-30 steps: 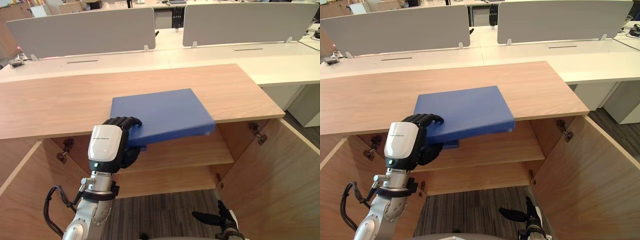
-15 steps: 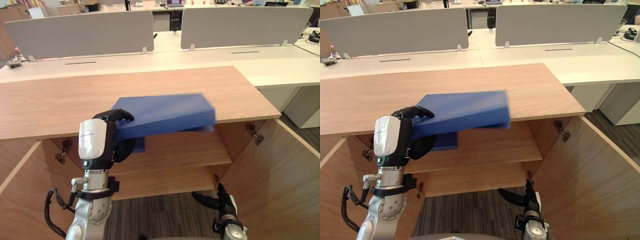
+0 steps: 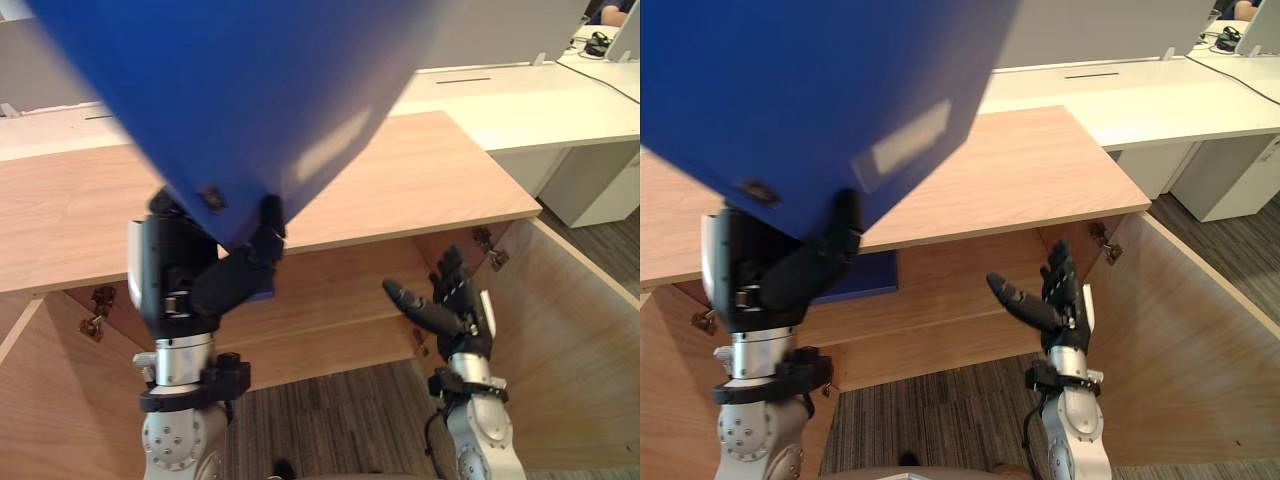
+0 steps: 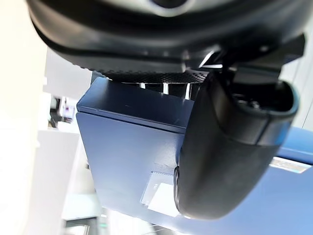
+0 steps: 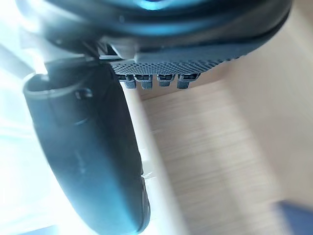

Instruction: Walk over to the cabinet, pick up the folder, carry it to the office cabinet, place the folder inside the office cabinet, then close the office cabinet door

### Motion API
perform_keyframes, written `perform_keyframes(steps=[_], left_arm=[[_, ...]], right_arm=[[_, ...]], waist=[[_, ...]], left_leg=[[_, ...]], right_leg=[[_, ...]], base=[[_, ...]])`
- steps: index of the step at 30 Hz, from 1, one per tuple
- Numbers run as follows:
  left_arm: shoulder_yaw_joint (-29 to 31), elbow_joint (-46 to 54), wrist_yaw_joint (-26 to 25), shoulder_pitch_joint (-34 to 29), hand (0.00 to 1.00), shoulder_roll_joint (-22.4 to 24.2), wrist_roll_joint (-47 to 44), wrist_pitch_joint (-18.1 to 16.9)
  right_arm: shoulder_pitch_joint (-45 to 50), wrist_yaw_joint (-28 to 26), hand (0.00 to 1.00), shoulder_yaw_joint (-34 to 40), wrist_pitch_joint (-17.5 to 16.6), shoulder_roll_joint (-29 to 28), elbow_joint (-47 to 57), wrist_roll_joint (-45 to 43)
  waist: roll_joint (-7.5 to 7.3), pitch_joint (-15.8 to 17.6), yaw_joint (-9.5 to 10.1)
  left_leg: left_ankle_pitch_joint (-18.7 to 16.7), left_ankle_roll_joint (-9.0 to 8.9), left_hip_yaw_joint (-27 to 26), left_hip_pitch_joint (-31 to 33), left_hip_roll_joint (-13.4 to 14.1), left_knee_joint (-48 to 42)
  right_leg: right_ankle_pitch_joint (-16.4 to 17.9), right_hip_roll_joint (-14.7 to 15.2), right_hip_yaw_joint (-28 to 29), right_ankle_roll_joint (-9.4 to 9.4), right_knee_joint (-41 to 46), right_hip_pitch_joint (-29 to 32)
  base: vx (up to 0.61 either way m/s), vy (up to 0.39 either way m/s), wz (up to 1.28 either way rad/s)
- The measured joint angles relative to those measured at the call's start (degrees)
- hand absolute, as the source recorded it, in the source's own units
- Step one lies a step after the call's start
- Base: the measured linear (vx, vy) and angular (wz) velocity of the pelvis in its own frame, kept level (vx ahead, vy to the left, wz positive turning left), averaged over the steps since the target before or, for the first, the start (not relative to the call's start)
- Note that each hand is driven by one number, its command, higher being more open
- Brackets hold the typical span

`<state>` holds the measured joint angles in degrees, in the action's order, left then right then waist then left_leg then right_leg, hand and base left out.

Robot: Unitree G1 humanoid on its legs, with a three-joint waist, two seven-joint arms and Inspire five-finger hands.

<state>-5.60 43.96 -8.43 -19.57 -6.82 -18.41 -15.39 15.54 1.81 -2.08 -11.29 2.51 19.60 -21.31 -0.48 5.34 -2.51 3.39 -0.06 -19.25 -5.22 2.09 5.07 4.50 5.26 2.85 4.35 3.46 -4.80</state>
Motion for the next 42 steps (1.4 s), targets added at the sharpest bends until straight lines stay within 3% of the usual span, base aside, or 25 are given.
perform_keyframes(steps=[5,14,21,28,29,36,42], left_arm=[[0.58,0.00,4.08,-0.77,0.00,-0.66,-6.88,0.56],[-0.15,-4.34,11.65,-2.45,0.00,-1.71,-17.93,2.66],[-3.34,-11.49,17.80,-4.42,0.00,-6.92,-20.90,7.00],[-3.73,-13.20,20.58,-5.73,0.00,-12.36,-23.83,8.26],[-3.73,-13.21,20.97,-5.92,0.00,-13.11,-24.64,8.48],[-3.66,-15.65,21.07,-6.38,0.00,-19.19,-27.97,8.61],[-3.03,-17.38,19.84,-6.36,0.00,-19.62,-26.53,8.51]], right_arm=[[-4.82,-2.53,1.00,0.12,-2.04,3.10,4.75,-4.45],[-11.33,-4.15,1.00,0.05,-2.29,9.14,5.84,-6.83],[-18.16,-7.33,1.00,-1.86,-2.27,17.22,1.08,-8.86],[-20.90,-9.05,1.00,-4.12,-1.98,25.31,-5.40,-10.48],[-22.00,-9.34,0.00,-4.92,-1.97,26.68,-6.46,-11.19],[-25.42,-13.89,0.00,-11.76,-0.91,37.98,-10.32,-13.50],[-25.37,-14.89,0.00,-13.40,-0.44,38.71,-10.73,-14.72]], waist=[[0.02,0.03,0.00],[0.10,0.03,0.12],[0.11,0.02,0.25],[0.40,-0.16,0.25],[0.46,-0.19,0.17],[0.54,-0.24,0.59],[0.63,-0.30,0.79]], left_leg=[[-0.10,0.06,-0.44,-0.02,-0.15,0.00],[0.11,0.37,-0.34,0.01,-0.33,0.01],[0.48,0.91,0.12,0.15,-0.51,0.01],[0.59,1.00,1.04,0.35,-0.67,0.27],[0.60,1.01,1.10,0.38,-0.70,0.28],[0.83,1.19,1.70,0.76,-0.85,0.28],[1.23,1.32,2.35,1.25,-0.96,0.29]], right_leg=[[-0.22,0.13,0.41,0.15,-0.01,0.21],[-0.33,0.29,0.38,0.33,-0.09,0.21],[-0.43,0.48,-0.04,0.50,-0.19,0.04],[-0.44,0.65,-0.86,0.50,-0.18,-0.20],[-0.44,0.68,-0.91,0.52,-0.18,-0.19],[-0.46,0.84,-1.52,0.53,-0.21,-0.19],[-0.46,0.93,-2.27,0.53,-0.24,-0.06]], base=[[-0.01,0.004,-0.05],[0.00,0.000,0.00],[0.00,-0.002,0.02],[-0.02,-0.006,0.06],[-0.01,-0.001,0.03],[-0.01,-0.001,0.05],[-0.01,-0.003,0.06]])
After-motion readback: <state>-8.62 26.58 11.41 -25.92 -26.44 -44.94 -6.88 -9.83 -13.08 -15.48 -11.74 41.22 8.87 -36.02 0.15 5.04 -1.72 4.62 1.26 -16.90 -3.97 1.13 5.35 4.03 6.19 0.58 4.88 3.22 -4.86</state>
